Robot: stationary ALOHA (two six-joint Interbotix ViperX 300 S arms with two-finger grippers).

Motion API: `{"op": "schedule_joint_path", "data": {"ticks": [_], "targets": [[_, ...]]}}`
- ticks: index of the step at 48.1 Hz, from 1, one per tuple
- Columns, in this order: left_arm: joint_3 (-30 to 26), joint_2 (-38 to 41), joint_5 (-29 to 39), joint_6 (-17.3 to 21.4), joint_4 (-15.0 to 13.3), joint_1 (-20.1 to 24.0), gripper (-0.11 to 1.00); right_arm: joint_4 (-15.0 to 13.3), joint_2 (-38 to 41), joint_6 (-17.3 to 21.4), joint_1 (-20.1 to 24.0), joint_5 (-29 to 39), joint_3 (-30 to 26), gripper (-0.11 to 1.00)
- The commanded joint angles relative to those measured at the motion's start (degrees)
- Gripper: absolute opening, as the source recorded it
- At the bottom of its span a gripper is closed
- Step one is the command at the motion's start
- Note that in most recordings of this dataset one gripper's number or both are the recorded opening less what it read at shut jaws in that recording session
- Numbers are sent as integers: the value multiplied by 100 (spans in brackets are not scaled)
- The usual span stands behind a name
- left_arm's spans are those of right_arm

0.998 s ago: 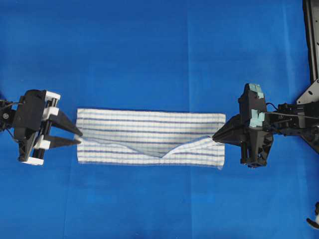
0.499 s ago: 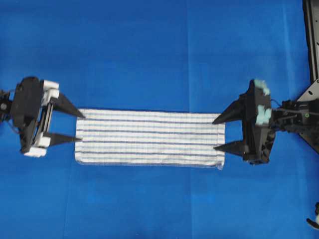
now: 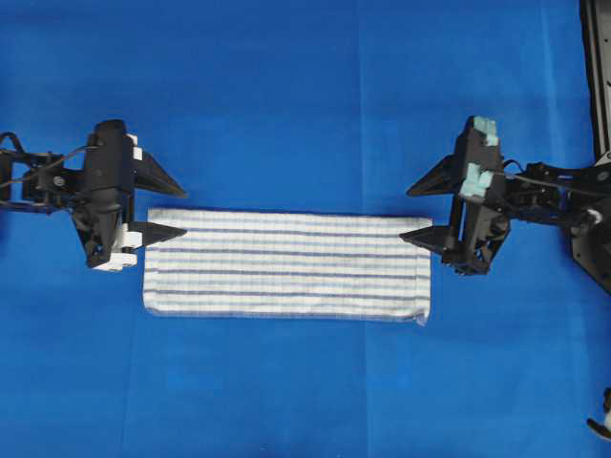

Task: Fold the blue towel.
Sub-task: 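Grasp the folded edge's two ends with both grippers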

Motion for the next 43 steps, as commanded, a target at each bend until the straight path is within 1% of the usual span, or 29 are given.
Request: {"op": "schedule_joint_path", "data": {"ticks": [1, 9, 12, 15, 20, 24, 27, 30, 34, 38, 43], "targets": [[-114, 220, -132, 18, 18, 114, 59, 9, 185, -9, -26, -246, -79, 86], [-79, 712, -483, 0, 9, 299, 58, 70, 589, -9, -18, -457, -97, 82], [-105, 844, -527, -9, 9, 299, 57, 70, 677, -9, -18, -466, -141, 78], [-132, 949, -545, -53, 0, 299, 54, 70, 738, -9, -9, -457, -167, 73], [-141, 1046, -545, -79, 9, 237, 44, 70, 773, -9, 26, -466, -185, 65], [-141, 1072, -519, -79, 0, 97, 33, 62, 773, -9, 53, -448, -176, 56], [-141, 1072, -501, -70, 9, 9, 24, 53, 782, -18, 79, -448, -176, 47], [-132, 1072, -483, -62, 0, -62, 14, 53, 773, -26, 105, -439, -176, 31], [-123, 1063, -404, -62, 9, -105, 4, 44, 773, -44, 123, -422, -185, 14], [-132, 1046, -272, -44, 9, -114, 3, 35, 773, -53, 123, -413, -185, 2], [-176, 984, -123, 0, 0, -105, 3, 35, 747, -53, 123, -413, -193, 1]]}}
